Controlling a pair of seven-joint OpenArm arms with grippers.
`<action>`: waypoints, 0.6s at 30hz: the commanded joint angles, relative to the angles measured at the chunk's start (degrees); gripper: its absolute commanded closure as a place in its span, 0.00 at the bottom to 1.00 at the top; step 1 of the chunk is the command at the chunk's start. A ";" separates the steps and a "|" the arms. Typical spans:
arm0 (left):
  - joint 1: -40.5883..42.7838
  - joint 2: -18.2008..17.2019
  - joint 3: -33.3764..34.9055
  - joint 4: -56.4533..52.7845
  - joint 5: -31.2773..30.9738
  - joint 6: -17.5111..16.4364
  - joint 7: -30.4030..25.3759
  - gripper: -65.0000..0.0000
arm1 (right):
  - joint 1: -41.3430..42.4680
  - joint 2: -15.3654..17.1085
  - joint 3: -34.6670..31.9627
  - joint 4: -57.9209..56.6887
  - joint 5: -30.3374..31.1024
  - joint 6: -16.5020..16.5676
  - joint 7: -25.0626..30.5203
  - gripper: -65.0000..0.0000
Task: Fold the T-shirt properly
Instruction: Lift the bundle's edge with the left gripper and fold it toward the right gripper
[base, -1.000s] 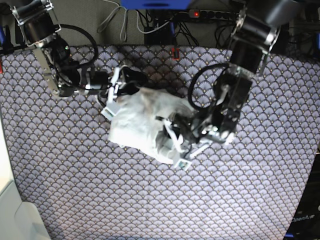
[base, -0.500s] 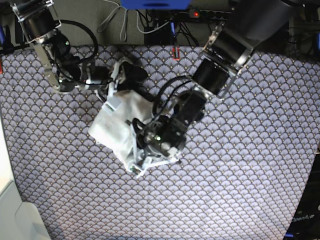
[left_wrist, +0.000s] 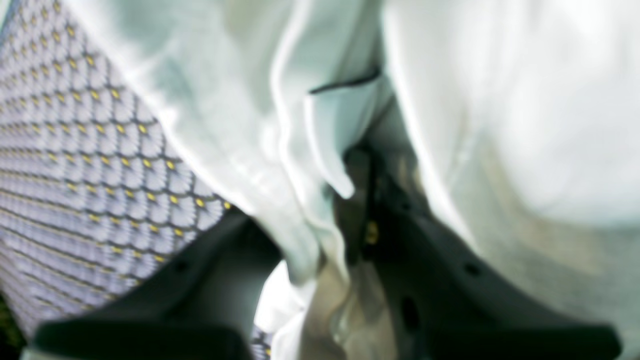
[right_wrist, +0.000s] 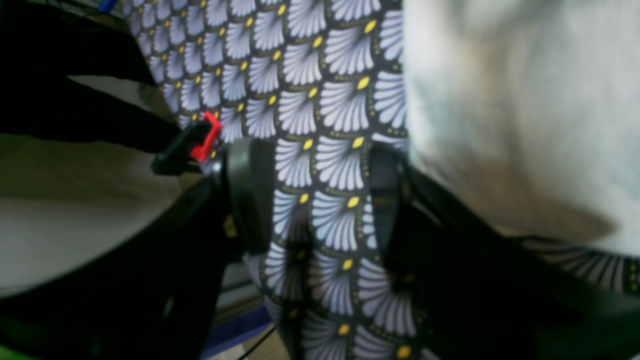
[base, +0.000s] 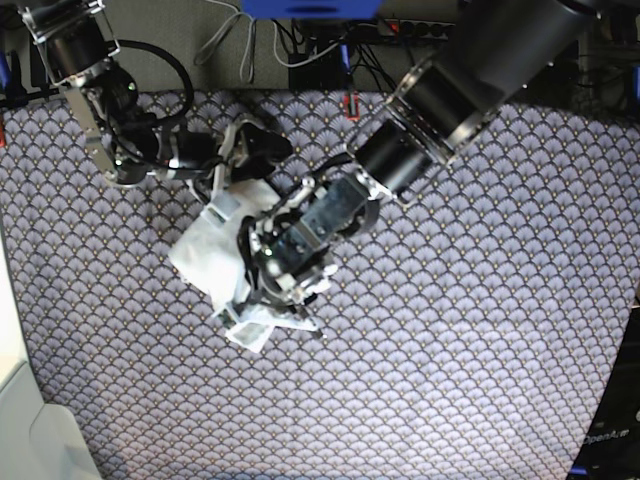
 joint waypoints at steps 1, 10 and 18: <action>-1.59 0.73 0.90 0.39 0.82 0.29 -1.21 0.99 | 0.55 0.67 0.32 0.77 0.26 0.38 0.30 0.52; -4.14 0.73 8.37 0.12 0.82 0.47 -6.22 0.99 | 0.55 0.67 0.32 0.68 0.26 0.38 0.30 0.52; -6.95 0.73 14.00 -4.36 0.82 0.47 -9.30 0.99 | 0.64 0.67 0.32 0.68 0.26 0.38 0.39 0.52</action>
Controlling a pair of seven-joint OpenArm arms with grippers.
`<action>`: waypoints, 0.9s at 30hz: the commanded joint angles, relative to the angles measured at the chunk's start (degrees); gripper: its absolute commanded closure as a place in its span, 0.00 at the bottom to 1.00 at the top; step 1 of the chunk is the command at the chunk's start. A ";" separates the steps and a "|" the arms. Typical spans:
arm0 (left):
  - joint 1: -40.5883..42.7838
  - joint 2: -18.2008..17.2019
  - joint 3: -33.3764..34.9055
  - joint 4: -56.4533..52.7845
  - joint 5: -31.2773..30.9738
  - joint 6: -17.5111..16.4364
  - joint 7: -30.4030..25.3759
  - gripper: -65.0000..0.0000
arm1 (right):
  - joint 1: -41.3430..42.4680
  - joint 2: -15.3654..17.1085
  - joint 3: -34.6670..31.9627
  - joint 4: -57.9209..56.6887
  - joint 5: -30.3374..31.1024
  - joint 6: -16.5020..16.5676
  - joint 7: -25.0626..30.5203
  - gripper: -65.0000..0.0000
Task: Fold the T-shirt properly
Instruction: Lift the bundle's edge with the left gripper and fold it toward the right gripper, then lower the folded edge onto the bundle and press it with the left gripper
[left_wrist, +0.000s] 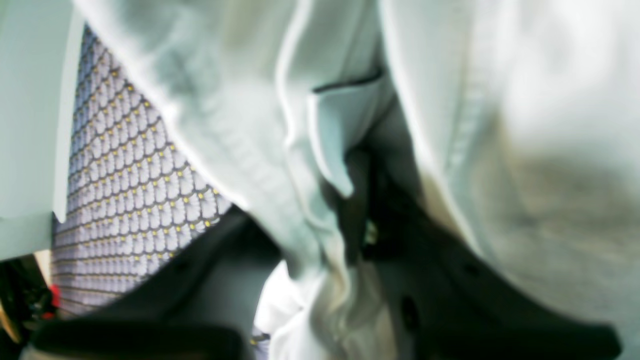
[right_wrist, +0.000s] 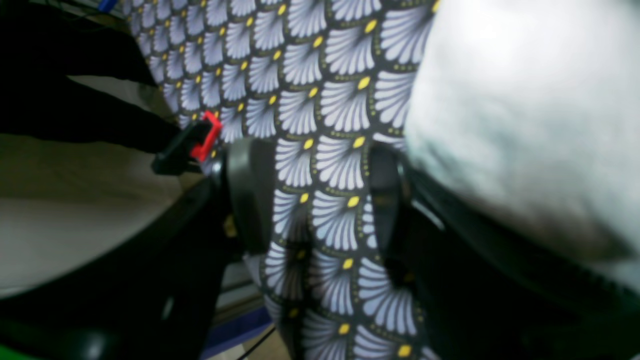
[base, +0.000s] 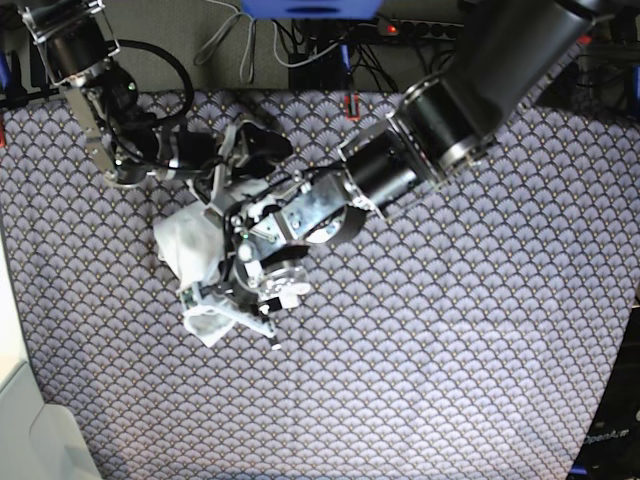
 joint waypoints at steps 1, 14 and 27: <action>-2.19 0.53 0.87 -0.37 0.97 0.73 -0.36 0.99 | 0.64 0.65 0.32 0.68 0.22 0.38 0.34 0.52; -2.45 0.53 1.92 -0.89 4.49 0.82 -4.58 0.71 | 0.81 0.56 1.90 0.77 0.22 0.38 0.34 0.52; -2.01 0.53 1.83 8.16 14.42 0.73 -4.67 0.11 | 0.99 0.47 1.90 0.77 0.22 0.38 0.34 0.52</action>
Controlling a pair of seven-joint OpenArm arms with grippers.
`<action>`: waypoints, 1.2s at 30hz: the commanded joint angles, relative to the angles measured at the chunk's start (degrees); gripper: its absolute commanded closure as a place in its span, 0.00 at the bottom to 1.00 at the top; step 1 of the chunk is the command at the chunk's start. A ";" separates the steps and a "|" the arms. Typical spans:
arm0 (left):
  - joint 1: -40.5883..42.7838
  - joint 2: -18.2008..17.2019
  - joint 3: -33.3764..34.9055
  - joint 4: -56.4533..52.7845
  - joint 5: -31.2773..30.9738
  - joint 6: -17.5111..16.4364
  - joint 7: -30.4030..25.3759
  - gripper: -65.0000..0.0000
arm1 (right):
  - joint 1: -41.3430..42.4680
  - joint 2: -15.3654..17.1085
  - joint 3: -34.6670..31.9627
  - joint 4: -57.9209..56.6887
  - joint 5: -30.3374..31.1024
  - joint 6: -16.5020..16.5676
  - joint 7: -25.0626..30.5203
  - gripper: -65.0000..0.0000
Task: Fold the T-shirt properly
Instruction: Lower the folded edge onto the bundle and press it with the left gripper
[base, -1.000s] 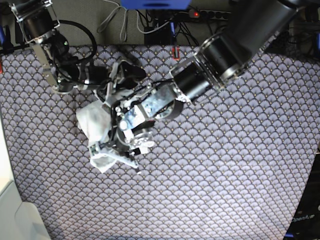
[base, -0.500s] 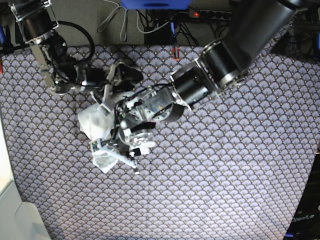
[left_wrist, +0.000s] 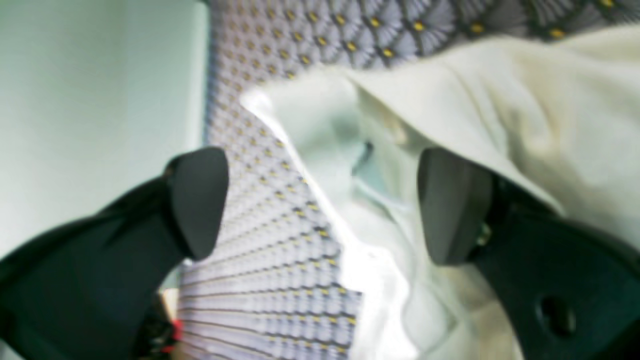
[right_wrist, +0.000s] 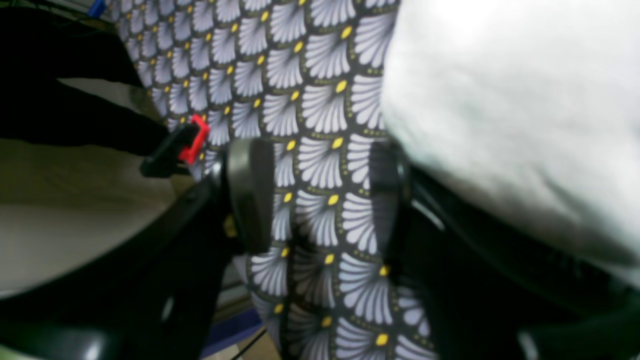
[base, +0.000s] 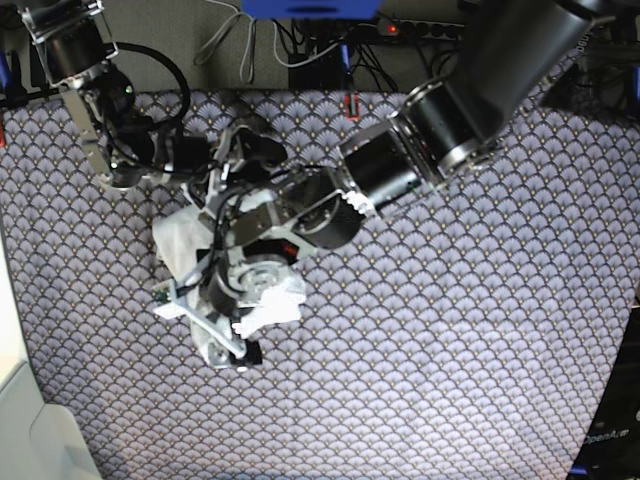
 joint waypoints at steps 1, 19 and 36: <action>-1.60 0.86 -0.35 1.36 1.95 0.75 -0.82 0.11 | 0.84 0.52 0.31 0.68 0.74 0.41 0.84 0.52; 6.14 0.86 -22.15 20.53 5.20 0.13 -0.29 0.12 | 0.84 0.52 0.31 0.68 0.74 0.41 0.84 0.52; 14.49 -8.01 -15.82 32.93 5.20 -1.98 12.54 1.00 | 0.92 0.43 0.31 0.50 0.74 0.41 0.84 0.52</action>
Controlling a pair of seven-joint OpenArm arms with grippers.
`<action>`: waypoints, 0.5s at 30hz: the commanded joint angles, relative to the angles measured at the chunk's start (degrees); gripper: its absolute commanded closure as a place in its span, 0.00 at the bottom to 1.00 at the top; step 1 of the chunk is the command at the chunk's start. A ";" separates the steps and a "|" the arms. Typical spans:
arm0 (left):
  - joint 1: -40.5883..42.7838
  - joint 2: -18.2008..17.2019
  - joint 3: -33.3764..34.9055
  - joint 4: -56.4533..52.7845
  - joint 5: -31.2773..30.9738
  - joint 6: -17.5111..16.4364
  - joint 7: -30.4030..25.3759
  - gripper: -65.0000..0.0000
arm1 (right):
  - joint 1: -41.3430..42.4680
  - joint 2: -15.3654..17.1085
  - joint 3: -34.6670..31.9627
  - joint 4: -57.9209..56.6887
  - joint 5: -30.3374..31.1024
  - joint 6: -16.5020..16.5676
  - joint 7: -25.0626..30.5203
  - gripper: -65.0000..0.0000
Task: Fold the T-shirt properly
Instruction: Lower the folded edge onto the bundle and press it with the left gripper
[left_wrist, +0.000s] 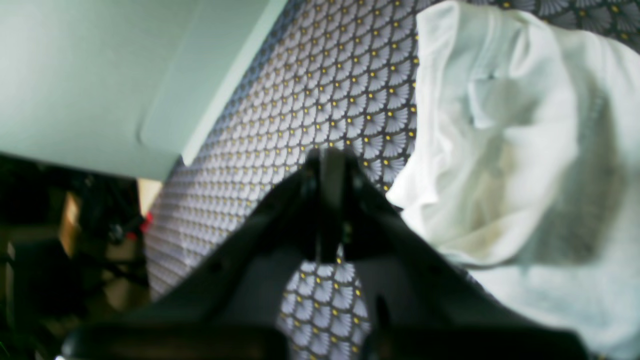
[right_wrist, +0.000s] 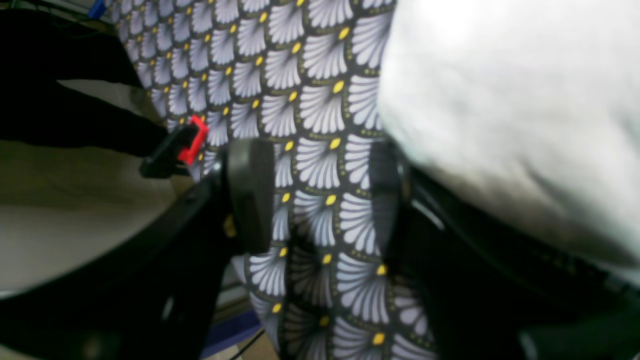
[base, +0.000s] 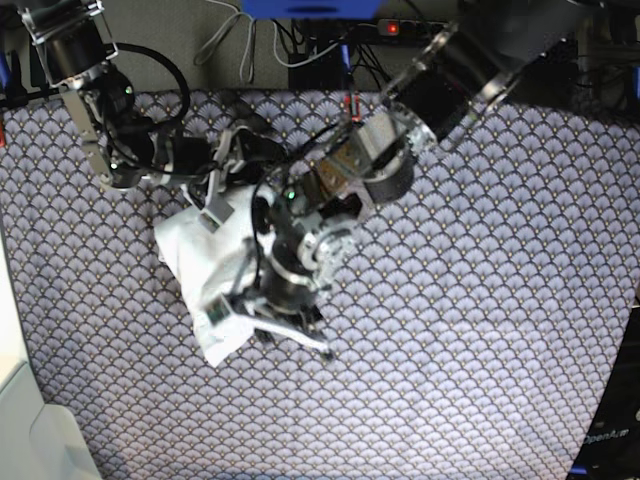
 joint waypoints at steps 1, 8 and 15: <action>-1.01 -0.39 1.08 0.95 0.50 -1.07 0.26 0.99 | 0.79 0.43 0.31 0.72 0.70 0.41 0.78 0.52; 0.66 -3.11 4.95 1.30 8.33 -13.81 -0.18 0.99 | 0.79 0.43 0.31 0.81 0.70 0.41 0.78 0.52; 0.22 -5.31 8.29 3.76 8.41 -19.79 -0.18 0.99 | 0.79 0.43 0.31 0.90 0.70 0.41 0.78 0.52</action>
